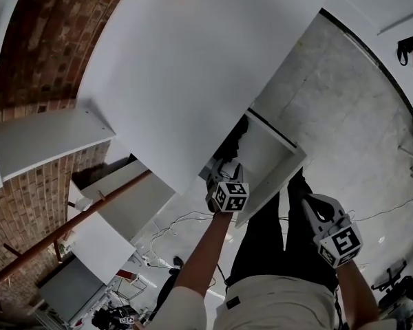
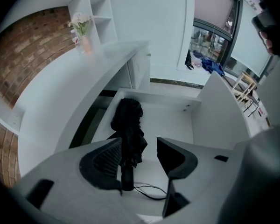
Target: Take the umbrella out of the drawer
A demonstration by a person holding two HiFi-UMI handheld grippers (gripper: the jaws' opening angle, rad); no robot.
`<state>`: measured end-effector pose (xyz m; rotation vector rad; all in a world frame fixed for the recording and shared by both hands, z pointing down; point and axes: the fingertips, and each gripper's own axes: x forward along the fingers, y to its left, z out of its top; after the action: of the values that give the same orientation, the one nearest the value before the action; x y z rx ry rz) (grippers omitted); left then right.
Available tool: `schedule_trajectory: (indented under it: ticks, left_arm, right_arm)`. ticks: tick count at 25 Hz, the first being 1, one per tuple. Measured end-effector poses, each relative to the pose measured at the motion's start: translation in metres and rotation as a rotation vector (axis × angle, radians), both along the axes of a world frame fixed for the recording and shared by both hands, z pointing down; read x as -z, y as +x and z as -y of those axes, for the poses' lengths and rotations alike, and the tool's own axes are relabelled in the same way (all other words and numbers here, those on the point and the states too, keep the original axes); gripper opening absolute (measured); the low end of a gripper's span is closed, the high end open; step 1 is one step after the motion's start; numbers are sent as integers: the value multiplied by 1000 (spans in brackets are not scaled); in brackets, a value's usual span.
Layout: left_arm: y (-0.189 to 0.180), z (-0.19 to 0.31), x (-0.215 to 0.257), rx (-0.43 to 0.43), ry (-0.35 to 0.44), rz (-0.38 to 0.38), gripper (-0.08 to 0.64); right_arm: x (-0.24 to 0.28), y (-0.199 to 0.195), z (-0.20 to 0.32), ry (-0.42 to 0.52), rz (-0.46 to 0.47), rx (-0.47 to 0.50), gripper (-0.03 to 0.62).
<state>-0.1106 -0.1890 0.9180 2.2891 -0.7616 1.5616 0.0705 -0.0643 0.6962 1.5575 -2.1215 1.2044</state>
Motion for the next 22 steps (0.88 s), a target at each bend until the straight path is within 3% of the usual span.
schedule_trajectory:
  ticks: [11,15,22]
  left_arm:
    - [-9,34,-49,-107,116,203,313]
    - [-14,34,-71,-137,69,220,334]
    - [-19,36,-99,-108,-58,174,370]
  right_arm:
    - [-22,6,-8,-35,27,-43,31]
    - [-30,4,-9,-43,39,-41,31]
    - [-39,-2,-5,-55,62,-31,31]
